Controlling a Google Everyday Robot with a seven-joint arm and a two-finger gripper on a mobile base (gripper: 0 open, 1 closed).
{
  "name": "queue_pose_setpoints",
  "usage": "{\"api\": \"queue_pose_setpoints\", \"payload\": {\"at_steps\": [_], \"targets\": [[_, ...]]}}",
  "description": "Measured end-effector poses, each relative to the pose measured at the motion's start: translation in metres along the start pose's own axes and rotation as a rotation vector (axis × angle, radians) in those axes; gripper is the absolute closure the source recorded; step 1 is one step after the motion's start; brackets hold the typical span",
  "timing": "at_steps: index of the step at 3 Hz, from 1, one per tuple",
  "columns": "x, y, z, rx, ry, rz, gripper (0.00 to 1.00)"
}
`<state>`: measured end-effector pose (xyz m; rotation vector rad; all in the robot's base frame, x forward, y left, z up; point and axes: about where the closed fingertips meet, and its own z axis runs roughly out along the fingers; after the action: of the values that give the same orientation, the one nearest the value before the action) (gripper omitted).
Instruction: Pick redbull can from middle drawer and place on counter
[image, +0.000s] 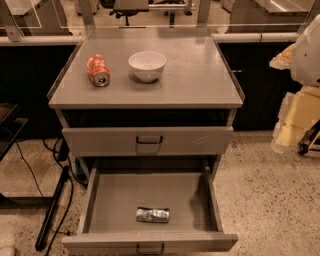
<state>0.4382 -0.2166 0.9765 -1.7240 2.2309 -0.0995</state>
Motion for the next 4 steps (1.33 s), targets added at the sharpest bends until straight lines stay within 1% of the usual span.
{"api": "queue_pose_setpoints", "payload": {"at_steps": [1,2,3,4], "targets": [[-0.012,0.002,0.013,-0.006,-0.005,-0.005,0.00],[-0.012,0.002,0.013,-0.006,-0.005,-0.005,0.00],[-0.021,0.014,0.041,-0.034,-0.031,0.016,0.00],[-0.042,0.025,0.089,-0.069,-0.055,0.017,0.00]]}}
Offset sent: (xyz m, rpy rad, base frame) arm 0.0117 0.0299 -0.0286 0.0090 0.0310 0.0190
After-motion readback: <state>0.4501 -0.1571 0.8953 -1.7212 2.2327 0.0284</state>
